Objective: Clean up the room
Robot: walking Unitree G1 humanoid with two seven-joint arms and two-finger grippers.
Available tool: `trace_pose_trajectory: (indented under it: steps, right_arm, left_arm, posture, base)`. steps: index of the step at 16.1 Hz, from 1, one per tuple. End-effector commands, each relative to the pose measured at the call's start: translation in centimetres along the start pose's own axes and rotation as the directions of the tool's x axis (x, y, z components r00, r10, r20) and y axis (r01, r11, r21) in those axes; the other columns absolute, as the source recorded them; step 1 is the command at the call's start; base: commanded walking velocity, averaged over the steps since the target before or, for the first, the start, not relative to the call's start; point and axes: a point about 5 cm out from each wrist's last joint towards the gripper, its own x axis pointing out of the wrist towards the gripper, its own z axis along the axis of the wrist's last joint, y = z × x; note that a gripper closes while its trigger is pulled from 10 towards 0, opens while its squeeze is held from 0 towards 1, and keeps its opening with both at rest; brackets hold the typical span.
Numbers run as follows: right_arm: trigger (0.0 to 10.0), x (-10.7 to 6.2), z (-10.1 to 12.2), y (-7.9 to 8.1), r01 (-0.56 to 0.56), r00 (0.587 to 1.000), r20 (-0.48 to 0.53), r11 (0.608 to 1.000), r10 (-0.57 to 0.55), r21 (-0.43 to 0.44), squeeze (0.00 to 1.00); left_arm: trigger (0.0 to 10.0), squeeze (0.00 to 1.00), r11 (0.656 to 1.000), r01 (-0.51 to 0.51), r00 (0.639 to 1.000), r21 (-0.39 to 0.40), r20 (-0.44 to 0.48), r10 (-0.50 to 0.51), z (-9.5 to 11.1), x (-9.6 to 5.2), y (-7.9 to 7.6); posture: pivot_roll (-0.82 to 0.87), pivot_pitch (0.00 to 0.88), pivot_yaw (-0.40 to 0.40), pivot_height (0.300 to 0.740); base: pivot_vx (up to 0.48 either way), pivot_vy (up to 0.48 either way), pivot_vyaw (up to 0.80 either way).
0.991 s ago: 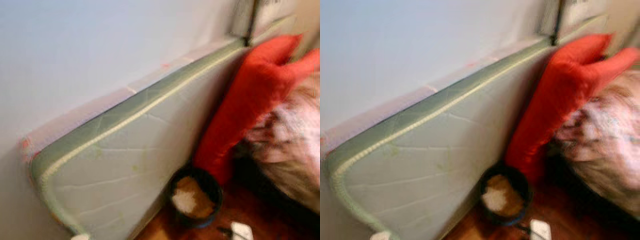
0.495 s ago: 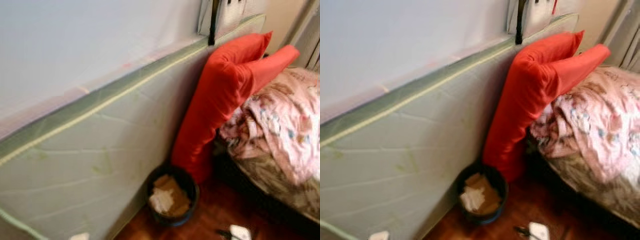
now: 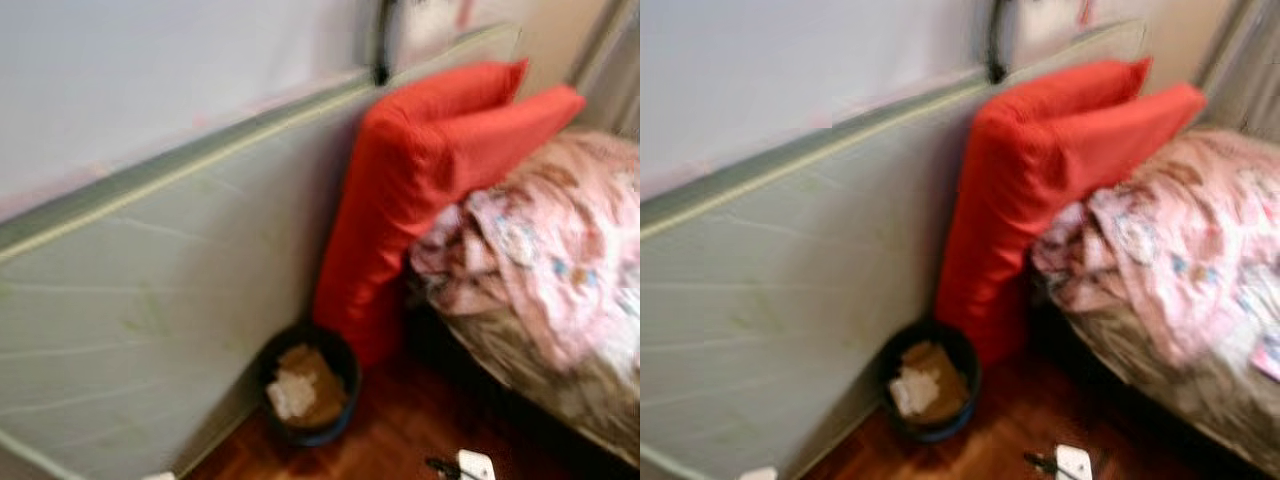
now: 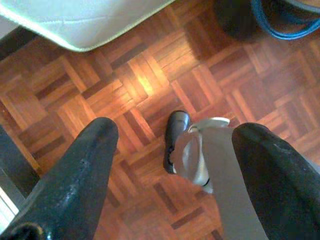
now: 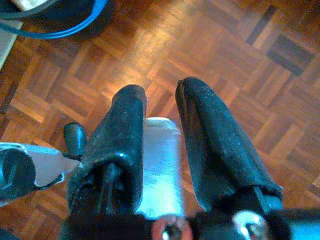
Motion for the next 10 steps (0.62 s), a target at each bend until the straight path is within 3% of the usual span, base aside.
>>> trace_pose_trajectory:
  steps: [1, 10]
  right_arm:
    - [10.0, 0.35, 8.86, -2.13, 0.044, 0.981, 0.181, 0.992, -0.065, 0.115, 0.00]
    - [10.0, 0.34, 8.87, -2.18, 0.048, 0.982, 0.178, 0.993, -0.066, 0.104, 0.00]
  left_arm:
    - [10.0, 0.00, 0.981, 0.059, 0.990, 0.184, 0.114, -0.081, 5.11, 1.05, -5.07]
    - [10.0, 0.00, 0.981, 0.060, 0.990, 0.185, 0.115, -0.082, 5.12, 1.05, -5.08]
  posture:
    - [-0.07, 0.000, -0.006, 0.740]
    - [-0.07, 0.000, -0.008, 0.740]
  base:
    - [0.000, -0.322, 0.00]
    - [0.000, -0.323, 0.00]
